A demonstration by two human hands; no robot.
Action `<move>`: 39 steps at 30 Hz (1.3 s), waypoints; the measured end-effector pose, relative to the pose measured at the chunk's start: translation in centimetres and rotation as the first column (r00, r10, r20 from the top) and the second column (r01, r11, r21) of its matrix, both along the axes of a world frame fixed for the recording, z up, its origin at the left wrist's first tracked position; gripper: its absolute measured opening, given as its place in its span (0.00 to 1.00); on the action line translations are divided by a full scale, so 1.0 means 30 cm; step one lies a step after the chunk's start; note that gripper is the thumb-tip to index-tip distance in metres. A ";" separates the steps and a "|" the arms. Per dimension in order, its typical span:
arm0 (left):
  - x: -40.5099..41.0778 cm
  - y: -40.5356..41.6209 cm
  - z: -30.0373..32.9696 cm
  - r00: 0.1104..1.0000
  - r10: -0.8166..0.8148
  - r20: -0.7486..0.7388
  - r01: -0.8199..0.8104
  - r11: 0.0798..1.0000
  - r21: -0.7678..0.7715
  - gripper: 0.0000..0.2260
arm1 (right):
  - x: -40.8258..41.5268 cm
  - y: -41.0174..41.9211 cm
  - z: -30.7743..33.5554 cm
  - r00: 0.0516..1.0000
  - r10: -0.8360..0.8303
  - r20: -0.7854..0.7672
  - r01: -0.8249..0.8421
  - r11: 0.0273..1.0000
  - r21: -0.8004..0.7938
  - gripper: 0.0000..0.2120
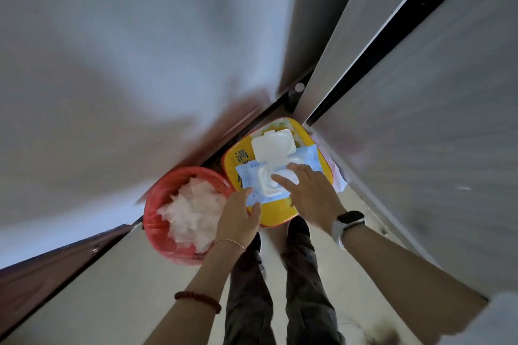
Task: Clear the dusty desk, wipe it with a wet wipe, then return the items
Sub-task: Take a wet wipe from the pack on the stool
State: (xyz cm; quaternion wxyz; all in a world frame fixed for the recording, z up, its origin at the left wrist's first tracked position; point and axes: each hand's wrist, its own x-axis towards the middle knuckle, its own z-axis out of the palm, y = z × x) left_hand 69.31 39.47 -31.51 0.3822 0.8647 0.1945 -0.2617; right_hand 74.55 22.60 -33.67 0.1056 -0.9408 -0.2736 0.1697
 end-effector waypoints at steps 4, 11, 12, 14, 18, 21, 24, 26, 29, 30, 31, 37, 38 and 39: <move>0.012 -0.037 -0.042 0.999 0.048 0.014 -0.048 0.999 0.021 0.17 | 0.078 -0.015 -0.037 0.990 0.140 -0.027 -0.142 0.985 -0.099 0.24; 0.068 -0.093 -0.016 0.995 0.053 0.090 -0.044 0.995 -0.092 0.20 | 0.132 -0.041 0.050 0.953 -0.272 -0.136 0.293 0.940 0.173 0.03; 0.074 -0.100 -0.011 0.992 0.052 0.117 -0.039 0.993 -0.110 0.23 | 0.133 -0.046 0.074 0.935 -0.309 -0.176 0.348 0.897 0.272 0.02; 0.089 -0.116 -0.003 0.981 0.063 0.181 -0.033 0.985 -0.167 0.29 | 0.142 -0.058 0.138 0.899 -0.348 -0.266 0.433 0.800 0.416 0.05; 0.140 -0.161 0.061 0.964 0.138 0.225 -0.052 0.935 -0.350 0.32 | 0.148 -0.090 0.270 0.879 -0.313 -0.359 0.472 0.679 0.562 0.13; 0.185 -0.189 0.147 0.955 0.196 0.221 -0.085 0.900 -0.428 0.18 | 0.160 -0.113 0.363 0.862 -0.334 -0.382 0.506 0.625 0.595 0.07; 0.203 -0.185 0.241 0.961 0.224 0.165 -0.121 0.871 -0.475 0.09 | 0.179 -0.124 0.445 0.770 -0.459 -0.443 0.637 0.554 0.535 0.03; 0.202 -0.170 0.310 0.954 0.241 0.178 -0.116 0.844 -0.523 0.12 | 0.187 -0.130 0.491 0.740 -0.516 -0.432 0.671 0.529 0.519 0.06; 0.183 -0.148 0.412 0.955 0.275 0.110 -0.173 0.819 -0.546 0.09 | 0.187 -0.116 0.561 0.718 -0.561 -0.411 0.691 0.506 0.517 0.04; 0.170 -0.144 0.445 0.949 0.306 0.075 -0.218 0.810 -0.544 0.07 | 0.185 -0.106 0.589 0.705 -0.575 -0.415 0.703 0.489 0.517 0.04; 0.156 -0.141 0.482 0.941 0.335 0.043 -0.260 0.798 -0.544 0.06 | 0.183 -0.096 0.617 0.693 -0.581 -0.426 0.713 0.469 0.521 0.03; 0.041 -0.100 0.676 0.745 0.549 -0.380 -0.600 0.302 -0.741 0.08 | 0.139 -0.019 0.797 0.677 -0.303 -0.671 0.720 0.466 0.515 0.07; 0.013 -0.084 0.711 0.709 0.565 -0.422 -0.607 0.185 -0.773 0.12 | 0.124 -0.002 0.823 0.631 -0.187 -0.753 0.730 0.474 0.493 0.12; -0.019 -0.068 0.744 0.682 0.592 -0.429 -0.599 0.117 -0.792 0.16 | 0.109 0.016 0.848 0.577 -0.092 -0.811 0.734 0.493 0.467 0.17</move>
